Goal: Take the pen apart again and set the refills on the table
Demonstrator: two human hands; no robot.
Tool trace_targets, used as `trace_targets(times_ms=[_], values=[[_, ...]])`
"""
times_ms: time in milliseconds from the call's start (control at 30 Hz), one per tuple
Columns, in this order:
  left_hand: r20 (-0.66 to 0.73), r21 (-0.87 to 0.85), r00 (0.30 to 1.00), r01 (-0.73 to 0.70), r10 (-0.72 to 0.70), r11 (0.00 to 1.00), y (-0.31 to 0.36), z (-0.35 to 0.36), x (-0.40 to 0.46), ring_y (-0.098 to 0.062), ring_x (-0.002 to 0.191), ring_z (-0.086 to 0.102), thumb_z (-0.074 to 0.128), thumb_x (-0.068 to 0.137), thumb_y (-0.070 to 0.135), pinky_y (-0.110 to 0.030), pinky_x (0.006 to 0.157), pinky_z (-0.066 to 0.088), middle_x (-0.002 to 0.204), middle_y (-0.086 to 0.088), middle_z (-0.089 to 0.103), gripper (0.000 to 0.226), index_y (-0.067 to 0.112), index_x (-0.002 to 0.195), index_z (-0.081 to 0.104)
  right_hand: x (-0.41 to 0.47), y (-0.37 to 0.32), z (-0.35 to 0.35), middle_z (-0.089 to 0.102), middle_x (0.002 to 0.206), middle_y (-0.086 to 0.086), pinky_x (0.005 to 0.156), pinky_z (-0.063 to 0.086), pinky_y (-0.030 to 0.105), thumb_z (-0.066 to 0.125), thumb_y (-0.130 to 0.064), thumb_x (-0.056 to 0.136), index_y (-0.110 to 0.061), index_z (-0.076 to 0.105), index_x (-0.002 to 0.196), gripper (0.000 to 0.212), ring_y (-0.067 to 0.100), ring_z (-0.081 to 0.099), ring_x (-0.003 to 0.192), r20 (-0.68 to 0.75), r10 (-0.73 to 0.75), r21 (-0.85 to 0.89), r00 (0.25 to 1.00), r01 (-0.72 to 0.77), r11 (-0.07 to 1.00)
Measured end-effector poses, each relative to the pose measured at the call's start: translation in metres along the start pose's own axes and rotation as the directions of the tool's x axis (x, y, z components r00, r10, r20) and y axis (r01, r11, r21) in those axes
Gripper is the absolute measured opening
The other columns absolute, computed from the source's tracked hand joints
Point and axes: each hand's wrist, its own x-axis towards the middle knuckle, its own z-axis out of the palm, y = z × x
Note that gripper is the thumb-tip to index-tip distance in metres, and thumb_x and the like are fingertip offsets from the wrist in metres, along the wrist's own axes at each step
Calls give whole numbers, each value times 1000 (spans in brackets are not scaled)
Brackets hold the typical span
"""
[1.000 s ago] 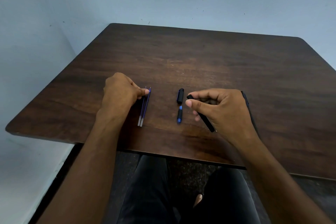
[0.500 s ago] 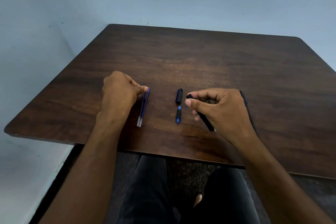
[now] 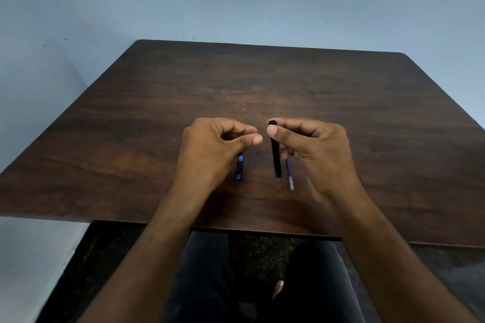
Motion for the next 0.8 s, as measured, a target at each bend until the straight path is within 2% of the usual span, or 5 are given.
trace_targets(times_ms=[167,400,533,667,800], values=[[34,-19,998,-61,62,998,11,19,-8,16,87,66,76,64,50,-3,77,49,93,24,72,49,25,106,77,2,3,-9,77,74,14,65,59,39,81,-13,82,-3,79,94,16,30,72,65,-38,22,141,999,-17,990],[-27,50,988,-154,155,987,17,31,-11,12,82,67,81,75,36,-7,74,51,86,20,74,25,26,98,78,1,6,-17,76,77,22,67,57,39,84,-13,80,1,77,93,21,34,71,68,-5,87,196,996,-84,977],[-45,110,984,-166,172,980,15,26,-11,16,84,65,82,76,34,-2,75,46,80,32,65,23,29,98,78,3,3,-28,75,77,19,58,56,35,86,-22,74,-1,79,89,27,26,66,64,43,130,148,991,-135,980],[-27,187,985,-165,173,968,9,20,-10,16,87,62,81,78,29,1,76,42,82,31,63,23,33,101,77,7,0,-37,67,56,6,44,48,25,84,-17,80,-7,79,79,11,15,56,43,-19,127,-192,992,-128,973],[-10,246,988,-145,152,958,1,20,-11,11,89,62,79,81,26,-2,76,44,86,25,65,23,30,103,77,12,-1,-31,65,53,3,43,46,19,81,-24,83,-15,76,68,17,7,53,37,-61,211,-578,976,-207,790]])
